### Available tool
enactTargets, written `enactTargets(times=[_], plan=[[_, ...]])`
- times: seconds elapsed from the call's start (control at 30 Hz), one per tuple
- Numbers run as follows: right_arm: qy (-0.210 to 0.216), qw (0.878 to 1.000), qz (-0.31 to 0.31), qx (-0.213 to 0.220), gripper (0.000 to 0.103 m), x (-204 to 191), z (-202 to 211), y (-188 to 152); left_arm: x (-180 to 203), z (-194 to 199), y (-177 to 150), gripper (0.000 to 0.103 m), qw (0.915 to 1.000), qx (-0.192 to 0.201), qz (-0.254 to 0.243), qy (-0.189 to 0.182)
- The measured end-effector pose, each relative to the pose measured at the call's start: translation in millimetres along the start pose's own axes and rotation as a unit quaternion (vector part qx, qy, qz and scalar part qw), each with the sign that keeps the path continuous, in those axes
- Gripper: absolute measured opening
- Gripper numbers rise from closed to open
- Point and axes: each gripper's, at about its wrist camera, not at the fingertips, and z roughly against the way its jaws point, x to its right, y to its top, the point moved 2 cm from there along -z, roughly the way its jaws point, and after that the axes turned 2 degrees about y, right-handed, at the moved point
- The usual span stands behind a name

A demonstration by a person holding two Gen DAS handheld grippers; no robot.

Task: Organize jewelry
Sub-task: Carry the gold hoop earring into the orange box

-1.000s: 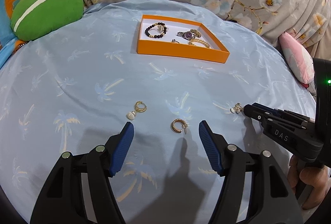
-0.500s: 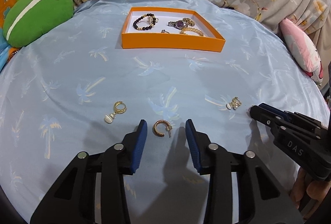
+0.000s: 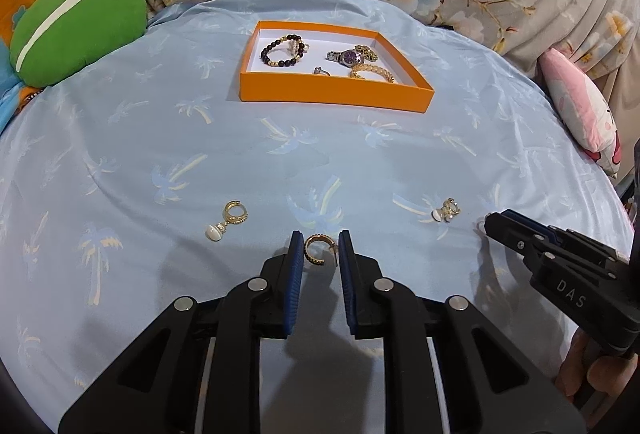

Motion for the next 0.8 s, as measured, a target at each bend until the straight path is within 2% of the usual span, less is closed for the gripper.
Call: enactTargets(times=[0.23, 0.4, 0.53, 0.8], plan=[[0.008, 1.000, 0.009, 0.022, 0.018, -3.7, 10.6, 23.6, -5.5, 14.7, 22.2, 0.017, 0.9997, 0.023, 0.005, -0.006], [0.017, 0.998, 0.028, 0.045, 0.018, -12.0, 8.6, 60.1, -14.8, 11.8, 58.3, 0.017, 0.9990, 0.043, 0.011, -0.006], [0.019, 0.997, 0.041, 0.060, 0.018, -19.1, -7.5, 96.8, -19.7, -0.6, 93.1, 0.017, 0.9983, 0.057, 0.011, 0.002], [0.037, 0.997, 0.039, 0.050, 0.018, -24.6, -68.4, 153.8, -16.9, -51.8, 153.0, 0.017, 0.9979, 0.063, 0.012, 0.009]])
